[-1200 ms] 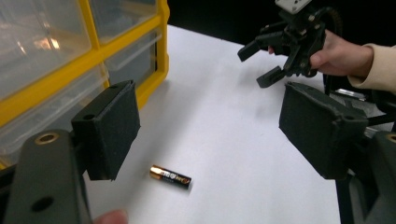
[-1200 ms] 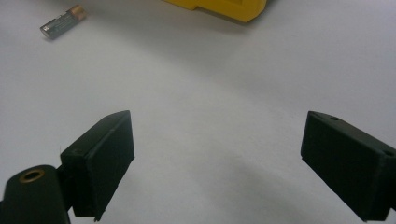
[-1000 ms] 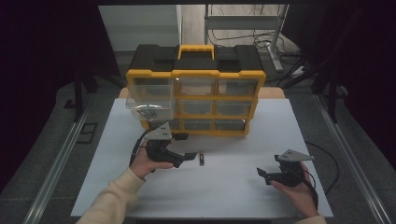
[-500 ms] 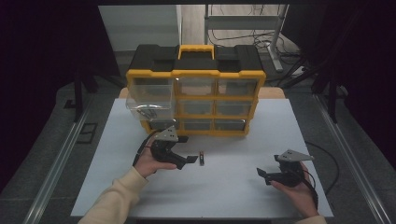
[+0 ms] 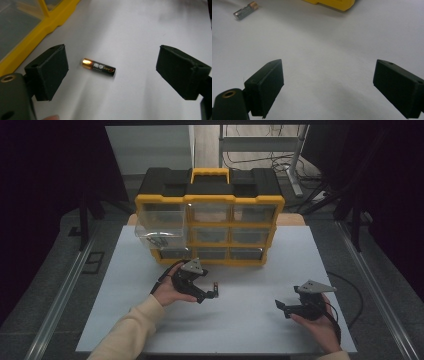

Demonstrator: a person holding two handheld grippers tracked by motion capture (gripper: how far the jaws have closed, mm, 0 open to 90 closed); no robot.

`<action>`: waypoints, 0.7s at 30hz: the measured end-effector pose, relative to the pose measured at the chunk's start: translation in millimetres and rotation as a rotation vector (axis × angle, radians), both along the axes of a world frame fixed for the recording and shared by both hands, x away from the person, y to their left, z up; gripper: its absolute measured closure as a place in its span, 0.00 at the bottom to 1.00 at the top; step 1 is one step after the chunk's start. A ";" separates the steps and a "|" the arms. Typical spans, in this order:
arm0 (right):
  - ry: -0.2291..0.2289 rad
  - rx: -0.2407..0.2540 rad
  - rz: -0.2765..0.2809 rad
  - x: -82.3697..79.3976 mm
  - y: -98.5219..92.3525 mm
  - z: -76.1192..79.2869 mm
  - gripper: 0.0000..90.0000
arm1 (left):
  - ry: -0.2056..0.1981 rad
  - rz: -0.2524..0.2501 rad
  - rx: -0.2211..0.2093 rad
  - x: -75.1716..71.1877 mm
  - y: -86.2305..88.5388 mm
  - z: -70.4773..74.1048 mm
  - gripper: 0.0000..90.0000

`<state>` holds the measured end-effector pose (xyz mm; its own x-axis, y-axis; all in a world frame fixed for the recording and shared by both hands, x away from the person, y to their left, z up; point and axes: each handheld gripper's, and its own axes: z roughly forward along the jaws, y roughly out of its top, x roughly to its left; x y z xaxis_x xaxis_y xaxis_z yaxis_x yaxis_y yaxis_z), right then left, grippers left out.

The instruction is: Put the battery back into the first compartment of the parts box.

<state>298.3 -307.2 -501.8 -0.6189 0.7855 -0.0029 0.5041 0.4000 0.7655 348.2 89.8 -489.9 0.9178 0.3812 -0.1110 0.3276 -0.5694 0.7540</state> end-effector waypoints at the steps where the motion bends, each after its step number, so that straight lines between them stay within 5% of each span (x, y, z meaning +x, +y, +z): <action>1: 0.001 0.000 0.000 0.0 0.1 0.0 0.11 | 0.002 -0.006 0.003 1.1 -1.1 -1.1 0.13; 21: 0.002 -0.002 0.002 -0.1 0.4 -0.2 0.11 | 0.028 -0.058 0.090 13.7 -21.6 -15.9 0.14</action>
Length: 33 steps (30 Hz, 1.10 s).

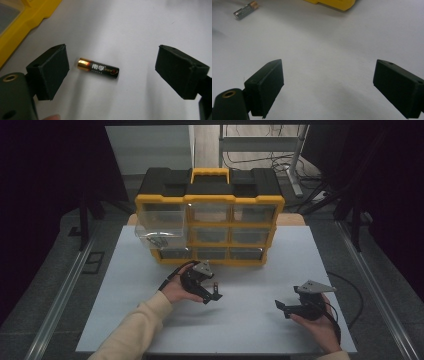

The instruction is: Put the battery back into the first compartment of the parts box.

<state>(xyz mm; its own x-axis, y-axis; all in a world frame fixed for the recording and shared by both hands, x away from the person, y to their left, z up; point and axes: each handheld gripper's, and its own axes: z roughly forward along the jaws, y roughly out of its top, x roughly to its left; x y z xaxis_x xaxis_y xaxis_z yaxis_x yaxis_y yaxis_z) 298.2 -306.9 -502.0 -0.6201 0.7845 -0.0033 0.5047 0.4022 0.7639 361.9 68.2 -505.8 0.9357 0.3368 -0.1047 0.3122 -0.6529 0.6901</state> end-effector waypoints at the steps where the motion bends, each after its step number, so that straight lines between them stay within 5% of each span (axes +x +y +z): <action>1: -0.001 0.000 0.000 -0.1 0.0 0.1 0.11 | 0.001 0.000 0.006 0.1 -1.2 -0.7 0.14; 20: 0.004 -0.001 0.001 0.1 0.1 -0.4 0.11 | 0.017 -0.030 0.083 9.8 -12.2 -21.6 0.16; 33: 0.006 0.000 0.005 0.2 -0.2 -0.9 0.11 | -0.035 -0.079 0.148 11.1 -15.9 -23.8 0.28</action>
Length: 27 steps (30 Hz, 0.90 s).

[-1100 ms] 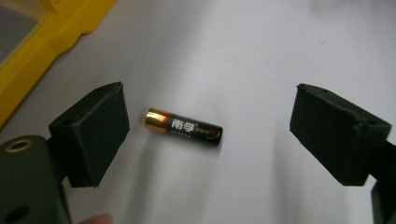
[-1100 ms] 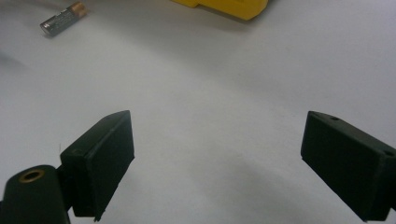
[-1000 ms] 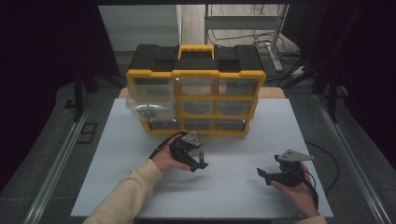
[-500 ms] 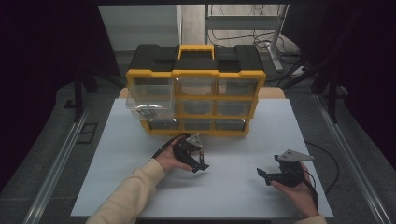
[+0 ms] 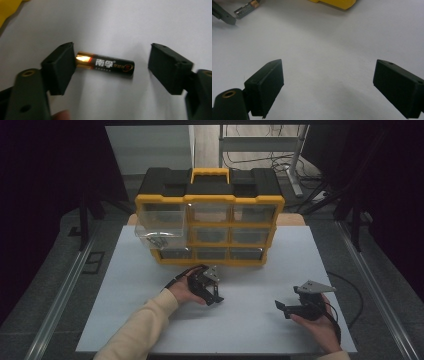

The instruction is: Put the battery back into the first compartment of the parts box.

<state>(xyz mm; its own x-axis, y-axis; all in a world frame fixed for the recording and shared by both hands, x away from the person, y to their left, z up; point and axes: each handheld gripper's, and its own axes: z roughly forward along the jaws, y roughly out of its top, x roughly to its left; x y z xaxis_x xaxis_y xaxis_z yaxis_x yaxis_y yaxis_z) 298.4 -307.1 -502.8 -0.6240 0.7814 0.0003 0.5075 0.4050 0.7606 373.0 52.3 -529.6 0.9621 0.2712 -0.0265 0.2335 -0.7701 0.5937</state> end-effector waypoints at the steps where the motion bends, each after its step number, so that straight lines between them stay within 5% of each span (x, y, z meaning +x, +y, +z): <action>1: 0.000 -0.001 0.000 0.0 0.1 0.0 0.11 | -0.002 0.000 -0.005 0.3 0.9 -0.1 0.30; 7: 0.001 -0.001 0.001 -0.1 0.2 0.1 0.11 | 0.006 0.011 -0.021 2.5 5.4 0.7 0.45; 15: 0.000 -0.001 0.001 -0.4 0.8 0.3 0.11 | -0.012 0.009 -0.002 1.3 4.5 2.6 0.46; 20: 0.001 -0.002 0.001 -0.2 0.5 0.0 0.11 | 0.009 0.017 -0.072 0.2 6.1 7.8 0.46; 27: 0.001 0.000 -0.001 -0.5 0.5 0.3 0.11 | -0.006 0.020 -0.115 -9.0 9.2 16.1 0.46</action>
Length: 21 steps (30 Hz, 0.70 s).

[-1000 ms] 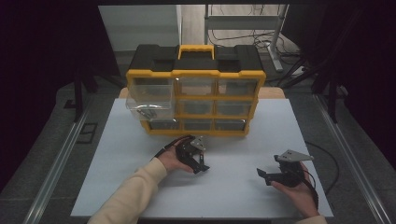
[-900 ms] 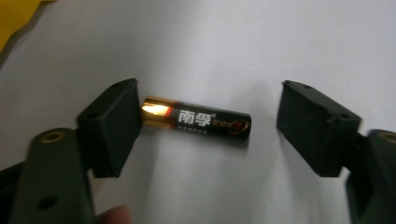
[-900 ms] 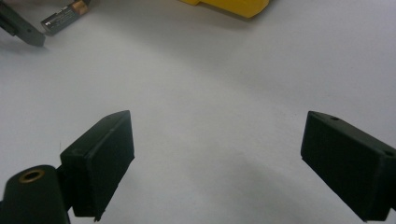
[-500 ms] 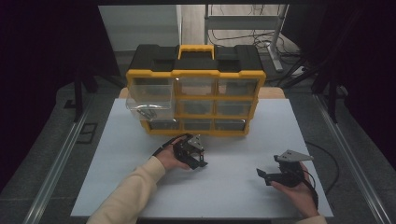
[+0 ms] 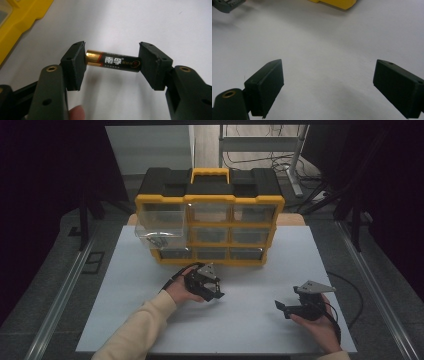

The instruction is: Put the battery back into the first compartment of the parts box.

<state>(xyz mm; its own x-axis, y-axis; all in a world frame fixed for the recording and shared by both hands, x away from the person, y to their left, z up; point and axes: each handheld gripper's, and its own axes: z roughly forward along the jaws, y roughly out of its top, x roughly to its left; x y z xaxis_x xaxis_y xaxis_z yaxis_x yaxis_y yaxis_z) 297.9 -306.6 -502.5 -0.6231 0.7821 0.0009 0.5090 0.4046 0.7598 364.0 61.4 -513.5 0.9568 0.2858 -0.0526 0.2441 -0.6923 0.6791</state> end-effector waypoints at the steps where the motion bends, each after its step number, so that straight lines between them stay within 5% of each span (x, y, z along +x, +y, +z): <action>1: 0.000 -0.001 0.000 0.0 0.1 0.0 0.11 | 0.000 -0.002 -0.008 -1.0 1.3 0.8 0.46; 21: -0.001 -0.004 0.002 0.2 0.5 -0.4 0.11 | -0.046 0.056 -0.116 -24.4 23.5 18.5 0.46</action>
